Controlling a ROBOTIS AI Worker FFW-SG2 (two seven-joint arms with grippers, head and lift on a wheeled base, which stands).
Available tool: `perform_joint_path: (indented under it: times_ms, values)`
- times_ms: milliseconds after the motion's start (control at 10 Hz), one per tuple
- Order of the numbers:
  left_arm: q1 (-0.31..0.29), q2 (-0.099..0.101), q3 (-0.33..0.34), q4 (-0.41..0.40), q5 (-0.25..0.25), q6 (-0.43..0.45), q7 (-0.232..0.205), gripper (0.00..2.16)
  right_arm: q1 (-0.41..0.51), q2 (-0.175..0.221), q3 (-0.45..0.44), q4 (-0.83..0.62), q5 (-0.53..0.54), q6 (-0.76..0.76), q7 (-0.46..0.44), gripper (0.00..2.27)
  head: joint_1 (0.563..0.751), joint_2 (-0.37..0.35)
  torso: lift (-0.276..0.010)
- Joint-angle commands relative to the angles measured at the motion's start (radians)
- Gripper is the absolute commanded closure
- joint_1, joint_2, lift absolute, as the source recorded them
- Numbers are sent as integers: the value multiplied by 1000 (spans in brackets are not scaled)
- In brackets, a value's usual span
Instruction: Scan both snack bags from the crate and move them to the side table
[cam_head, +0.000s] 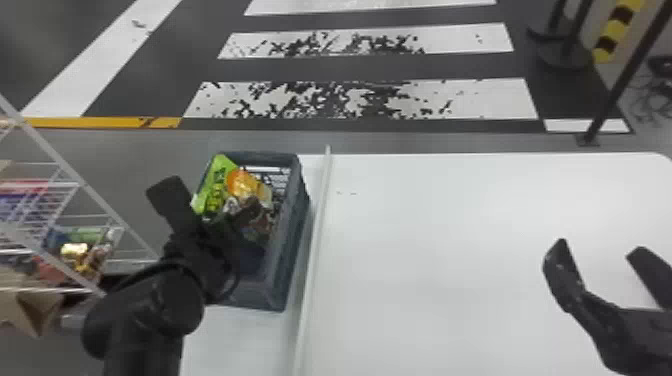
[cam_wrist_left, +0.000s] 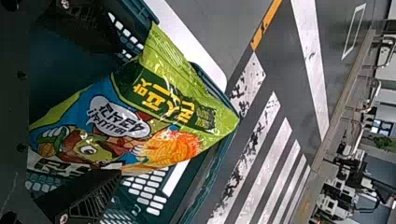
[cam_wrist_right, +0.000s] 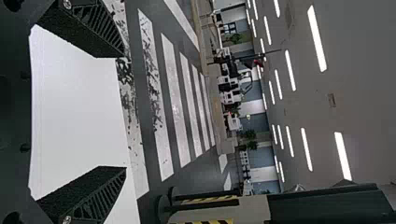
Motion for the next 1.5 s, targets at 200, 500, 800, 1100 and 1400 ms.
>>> perform_joint_path:
  times_ms: [200, 500, 800, 1100, 1400]
  values:
    - [-39, 0, 2, 60, -3, -12, -11, 73, 0, 1, -3, 1, -3, -1, 1, 63, 695, 138, -29]
    - [-44, 0, -1, 76, -8, -52, -5, 97, -2, 1, -3, 3, -3, 5, 3, 66, 695, 141, -29]
    - [-42, 2, -7, 74, -9, -70, 3, 299, 0, 1, -4, 4, -4, 5, 4, 70, 695, 144, -29]
    - [-36, 0, -16, 68, -11, -73, 22, 802, 1, 1, -4, 4, -16, 5, 13, 76, 695, 147, -29]
    - [-8, 0, -44, 54, -25, -95, 61, 1065, 9, 1, -7, 3, -30, 2, 13, 83, 695, 147, -29]
